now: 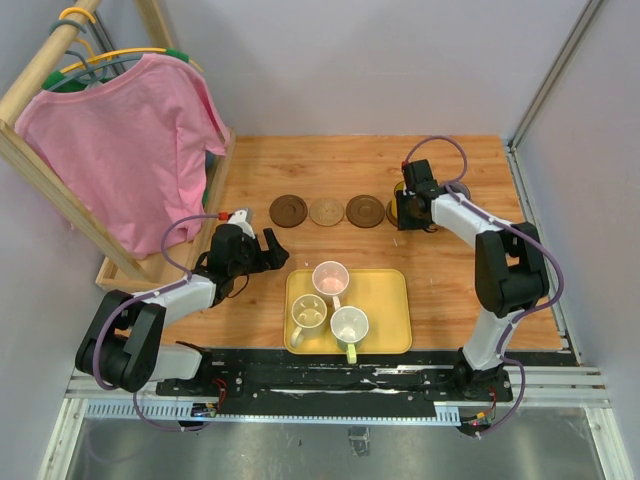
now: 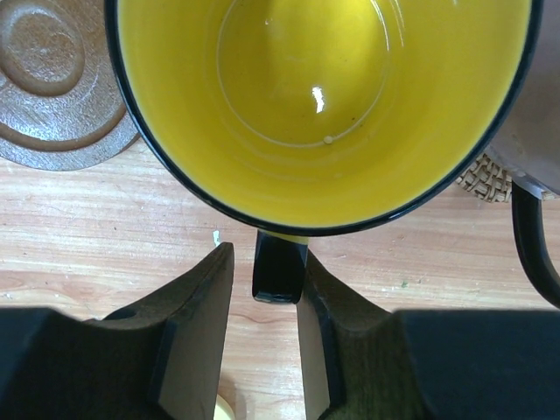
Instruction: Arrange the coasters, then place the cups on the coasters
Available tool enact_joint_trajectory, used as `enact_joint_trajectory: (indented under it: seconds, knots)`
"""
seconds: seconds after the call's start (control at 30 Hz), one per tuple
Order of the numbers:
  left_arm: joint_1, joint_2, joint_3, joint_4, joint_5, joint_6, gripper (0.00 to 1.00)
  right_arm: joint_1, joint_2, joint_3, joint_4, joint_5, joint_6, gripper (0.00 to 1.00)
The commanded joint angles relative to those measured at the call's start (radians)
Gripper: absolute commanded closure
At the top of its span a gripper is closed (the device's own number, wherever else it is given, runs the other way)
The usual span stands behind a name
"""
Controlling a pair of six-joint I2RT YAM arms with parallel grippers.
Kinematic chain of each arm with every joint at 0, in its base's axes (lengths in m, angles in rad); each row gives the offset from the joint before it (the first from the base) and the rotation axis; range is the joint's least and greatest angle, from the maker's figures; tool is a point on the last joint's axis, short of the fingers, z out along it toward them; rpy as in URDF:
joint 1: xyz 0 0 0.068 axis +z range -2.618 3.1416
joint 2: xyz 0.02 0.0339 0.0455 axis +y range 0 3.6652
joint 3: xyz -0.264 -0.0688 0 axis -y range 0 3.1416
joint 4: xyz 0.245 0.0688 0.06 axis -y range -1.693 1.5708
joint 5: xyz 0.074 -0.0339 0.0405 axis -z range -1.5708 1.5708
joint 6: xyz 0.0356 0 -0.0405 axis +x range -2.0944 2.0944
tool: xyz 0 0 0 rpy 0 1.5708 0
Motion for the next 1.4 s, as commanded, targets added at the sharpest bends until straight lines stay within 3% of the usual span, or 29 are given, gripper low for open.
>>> enact_joint_trajectory:
  seconds: [0.0, 0.27, 0.43, 0.73, 0.77, 1.13, 1.37]
  knots:
    - [-0.007, -0.003, -0.007, 0.038, 0.009, -0.006, 0.04, 0.013, -0.034, -0.021, -0.008, 0.006, 0.018, 0.65]
    - [-0.007, -0.008, -0.011, 0.038, 0.009, -0.008, 0.04, 0.023, -0.044, -0.029, -0.012, 0.012, 0.019, 0.64]
    - [-0.007, -0.023, -0.018, 0.034, 0.008, -0.009, 0.04, 0.036, -0.073, -0.049, -0.036, 0.04, 0.04, 0.58]
    - [-0.007, -0.046, -0.019, 0.024, 0.008, -0.003, 0.04, 0.18, -0.327, -0.161, -0.109, 0.119, 0.116, 0.12]
    - [-0.007, -0.046, -0.021, 0.024, 0.011, -0.003, 0.04, 0.203, -0.359, -0.176, -0.119, 0.127, 0.132, 0.02]
    - [-0.006, -0.086, -0.028, 0.009, 0.009, 0.019, 0.04, 0.466, -0.668, -0.384, -0.148, 0.122, 0.344, 0.02]
    - [-0.007, -0.108, -0.041, 0.0, 0.005, 0.023, 0.03, 0.667, -0.794, -0.457, -0.184, 0.222, 0.427, 0.02]
